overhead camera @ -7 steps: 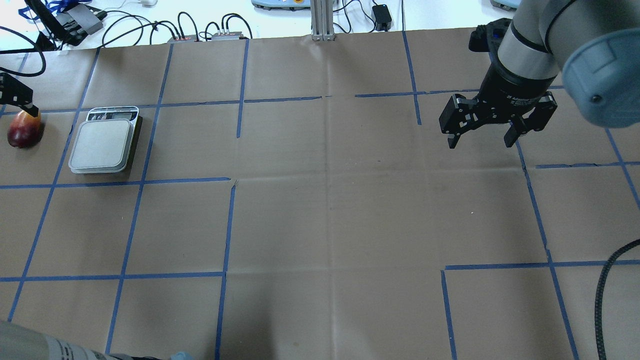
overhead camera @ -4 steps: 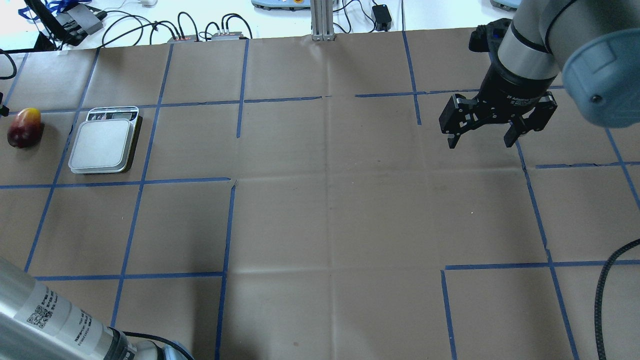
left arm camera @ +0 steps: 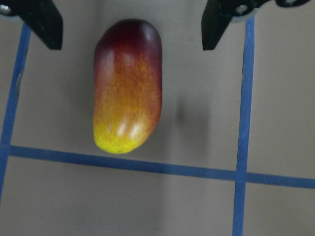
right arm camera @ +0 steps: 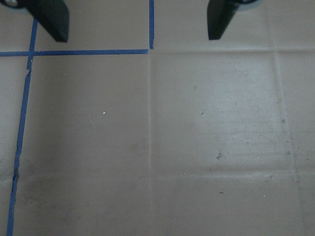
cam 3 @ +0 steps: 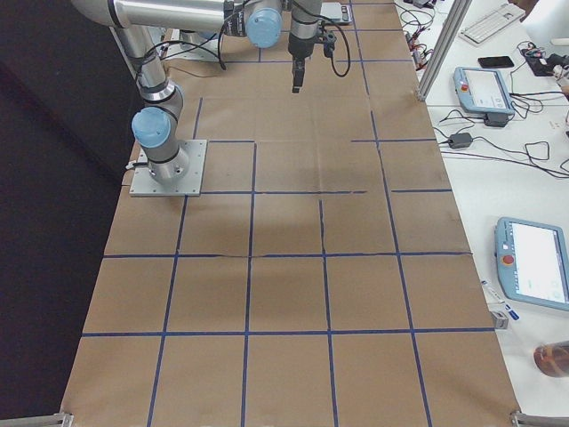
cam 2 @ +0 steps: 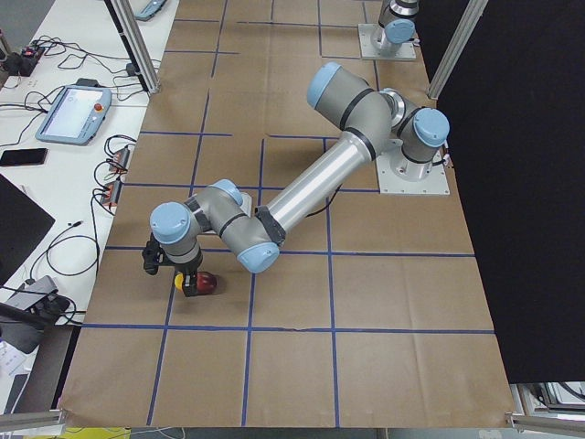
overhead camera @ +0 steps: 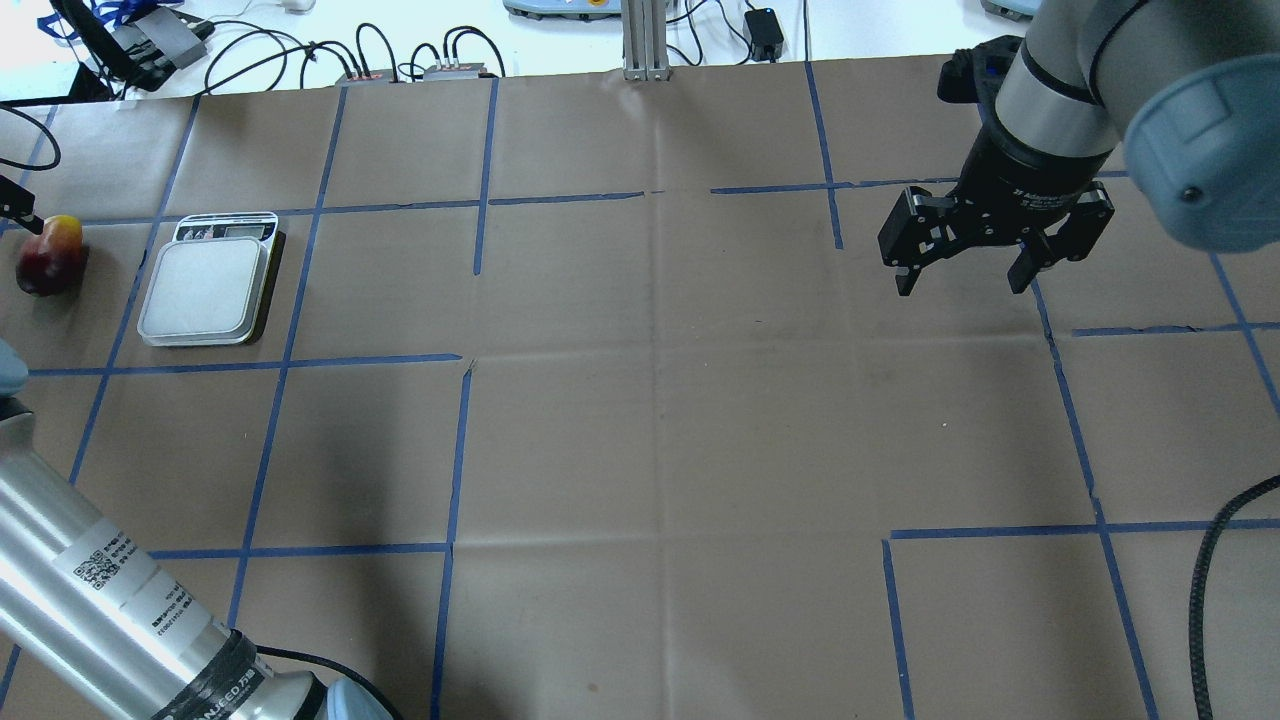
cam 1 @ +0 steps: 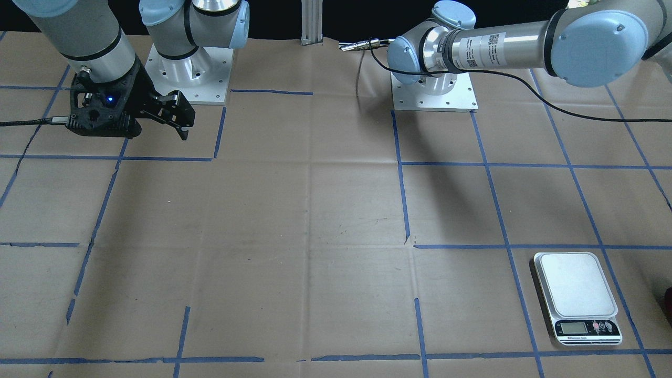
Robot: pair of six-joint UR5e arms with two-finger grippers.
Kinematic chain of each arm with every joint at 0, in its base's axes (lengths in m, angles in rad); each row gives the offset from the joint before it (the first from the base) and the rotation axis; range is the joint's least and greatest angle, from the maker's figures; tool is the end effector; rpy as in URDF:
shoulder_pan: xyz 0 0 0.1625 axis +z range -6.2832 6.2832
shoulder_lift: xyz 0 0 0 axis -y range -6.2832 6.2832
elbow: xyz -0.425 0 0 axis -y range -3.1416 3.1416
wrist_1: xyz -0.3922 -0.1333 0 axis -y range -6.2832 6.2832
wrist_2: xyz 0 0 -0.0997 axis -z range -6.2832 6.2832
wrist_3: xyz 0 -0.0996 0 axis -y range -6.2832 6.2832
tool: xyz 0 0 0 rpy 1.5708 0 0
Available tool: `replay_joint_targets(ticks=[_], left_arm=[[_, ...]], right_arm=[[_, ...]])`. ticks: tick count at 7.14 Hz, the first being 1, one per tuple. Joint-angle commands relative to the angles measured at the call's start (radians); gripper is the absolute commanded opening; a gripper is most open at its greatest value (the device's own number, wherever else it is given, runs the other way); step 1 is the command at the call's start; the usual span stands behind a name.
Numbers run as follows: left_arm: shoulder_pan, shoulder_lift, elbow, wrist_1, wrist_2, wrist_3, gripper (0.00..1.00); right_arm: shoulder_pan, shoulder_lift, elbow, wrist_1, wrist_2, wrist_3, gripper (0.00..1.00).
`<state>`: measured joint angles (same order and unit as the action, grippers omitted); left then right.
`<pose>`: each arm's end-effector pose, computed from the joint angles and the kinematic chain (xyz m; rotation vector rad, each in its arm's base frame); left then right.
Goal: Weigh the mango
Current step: 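Lower the open left gripper over the mango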
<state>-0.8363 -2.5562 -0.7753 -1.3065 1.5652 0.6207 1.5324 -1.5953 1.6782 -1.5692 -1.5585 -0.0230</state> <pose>0.4678 -0.7177 0.2314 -0.1758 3.0929 -0.0952 0.1163 -0.4762 0.4472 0.0249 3.1239 0.1314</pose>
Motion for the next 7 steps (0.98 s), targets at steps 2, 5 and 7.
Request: replay_joint_targets(ticks=[2,5,7], left_arm=[[-0.003,-0.058,0.028,0.000,-0.002,-0.003,1.00],[-0.004,-0.082,0.028,0.000,-0.002,-0.003,0.84],[-0.003,-0.078,0.030,-0.002,-0.002,-0.003,0.42]], right_arm=[[0.000,0.000,0.000,0.000,0.000,0.000,1.00],[0.000,0.000,0.000,0.000,0.000,0.000,1.00],[0.000,0.000,0.000,0.000,0.000,0.000,1.00]])
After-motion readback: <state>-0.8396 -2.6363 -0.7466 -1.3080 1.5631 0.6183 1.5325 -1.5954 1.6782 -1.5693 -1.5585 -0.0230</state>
